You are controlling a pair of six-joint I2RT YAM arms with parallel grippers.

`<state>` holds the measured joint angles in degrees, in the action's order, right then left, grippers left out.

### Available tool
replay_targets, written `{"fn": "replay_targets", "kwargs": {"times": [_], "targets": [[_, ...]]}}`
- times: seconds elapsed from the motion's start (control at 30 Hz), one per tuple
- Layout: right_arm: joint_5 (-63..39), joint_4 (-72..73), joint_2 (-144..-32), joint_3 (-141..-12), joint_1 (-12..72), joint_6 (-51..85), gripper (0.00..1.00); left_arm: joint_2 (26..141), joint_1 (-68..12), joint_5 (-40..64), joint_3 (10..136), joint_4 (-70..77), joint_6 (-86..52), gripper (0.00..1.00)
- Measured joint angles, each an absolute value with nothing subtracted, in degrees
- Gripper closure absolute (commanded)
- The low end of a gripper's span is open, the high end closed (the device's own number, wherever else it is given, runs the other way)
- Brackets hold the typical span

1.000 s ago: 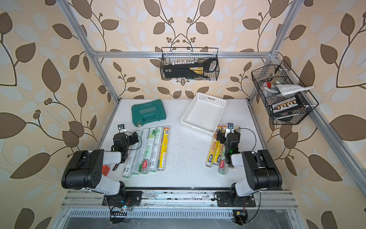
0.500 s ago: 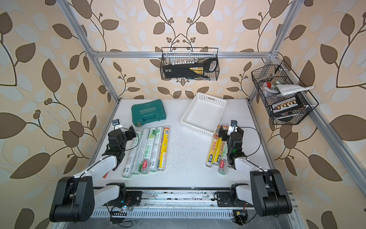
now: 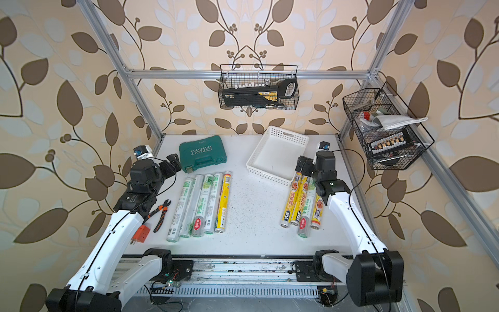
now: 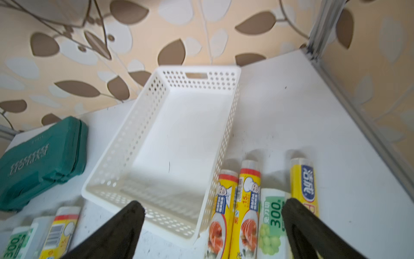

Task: Put the plastic wrap into the basket
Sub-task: Move the basket to the center of the board.

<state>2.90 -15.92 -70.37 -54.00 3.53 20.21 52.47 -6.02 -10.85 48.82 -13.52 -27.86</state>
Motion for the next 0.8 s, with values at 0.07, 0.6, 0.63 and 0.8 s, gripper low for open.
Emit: {"fn": "replay_targets", "kwargs": {"times": [0.07, 0.6, 0.63, 0.8], "targets": [[0.43, -19.20, -74.41, -55.77, 3.53, 21.12, 0.06, 51.79, -6.02, -7.92, 48.82, -15.86, -29.17, 0.01], [-1.17, -28.99, -100.97, -77.23, 3.55, 24.47, 0.31, 53.23, -6.02, 7.94, 44.75, -17.76, -32.08, 0.01], [-1.04, -29.43, -102.19, -78.35, 3.46, 24.36, 0.33, 53.23, -6.02, 8.08, 44.69, -17.65, -32.14, 0.01], [-1.32, -31.07, -107.61, -82.76, 2.33, 24.40, 0.49, 53.21, -6.02, 8.10, 43.86, -16.97, -32.47, 0.01]]}}
